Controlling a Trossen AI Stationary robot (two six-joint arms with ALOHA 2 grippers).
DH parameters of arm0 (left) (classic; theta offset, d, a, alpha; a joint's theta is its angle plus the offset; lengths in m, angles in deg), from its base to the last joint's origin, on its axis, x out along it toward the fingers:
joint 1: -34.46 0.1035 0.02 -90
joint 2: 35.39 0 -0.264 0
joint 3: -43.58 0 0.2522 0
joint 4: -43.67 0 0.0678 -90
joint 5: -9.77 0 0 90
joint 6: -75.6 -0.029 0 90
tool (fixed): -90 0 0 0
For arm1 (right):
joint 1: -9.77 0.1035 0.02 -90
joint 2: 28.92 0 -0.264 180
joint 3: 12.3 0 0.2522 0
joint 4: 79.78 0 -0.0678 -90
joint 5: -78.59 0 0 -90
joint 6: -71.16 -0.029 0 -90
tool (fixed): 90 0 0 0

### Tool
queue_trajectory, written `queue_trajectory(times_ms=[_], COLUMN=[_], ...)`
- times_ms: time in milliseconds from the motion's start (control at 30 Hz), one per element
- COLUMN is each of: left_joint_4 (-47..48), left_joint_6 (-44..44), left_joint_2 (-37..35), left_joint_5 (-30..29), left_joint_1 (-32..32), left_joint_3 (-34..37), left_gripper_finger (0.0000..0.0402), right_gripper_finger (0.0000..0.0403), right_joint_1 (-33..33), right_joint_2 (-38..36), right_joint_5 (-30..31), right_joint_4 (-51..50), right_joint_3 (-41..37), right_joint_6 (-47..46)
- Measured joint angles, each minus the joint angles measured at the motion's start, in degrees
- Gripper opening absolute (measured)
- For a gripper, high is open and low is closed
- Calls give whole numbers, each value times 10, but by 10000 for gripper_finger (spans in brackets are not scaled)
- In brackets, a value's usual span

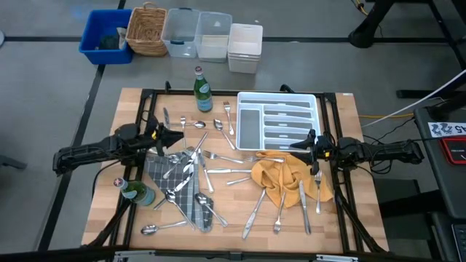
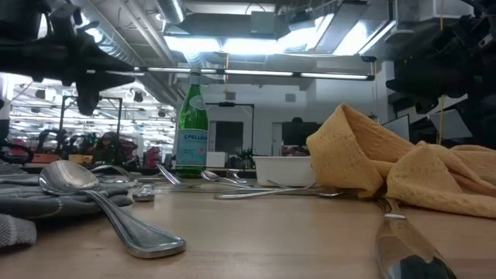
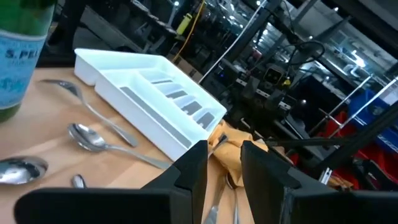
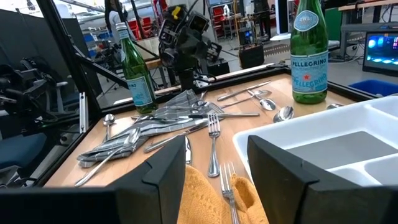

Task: Sort silverware
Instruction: Put the silver fork into the cutlery tray

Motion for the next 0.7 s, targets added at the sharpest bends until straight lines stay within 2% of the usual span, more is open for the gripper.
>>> queue_trajectory(times_ms=[167,467,700], left_joint_4=[70,292,397], left_joint_6=[-53,-111,-109], left_joint_2=[81,312,464], left_joint_5=[0,0,0], left_joint_1=[-1,-1,-1], left_joint_3=[-80,-262,-324], left_gripper_finger=[86,86,86], right_gripper_finger=[175,175,175], right_joint_1=[0,0,0], right_joint_2=[0,0,0], right_joint_5=[8,64,64], right_joint_4=[0,3,3], right_joint_3=[0,0,0], right_joint_6=[0,0,0])
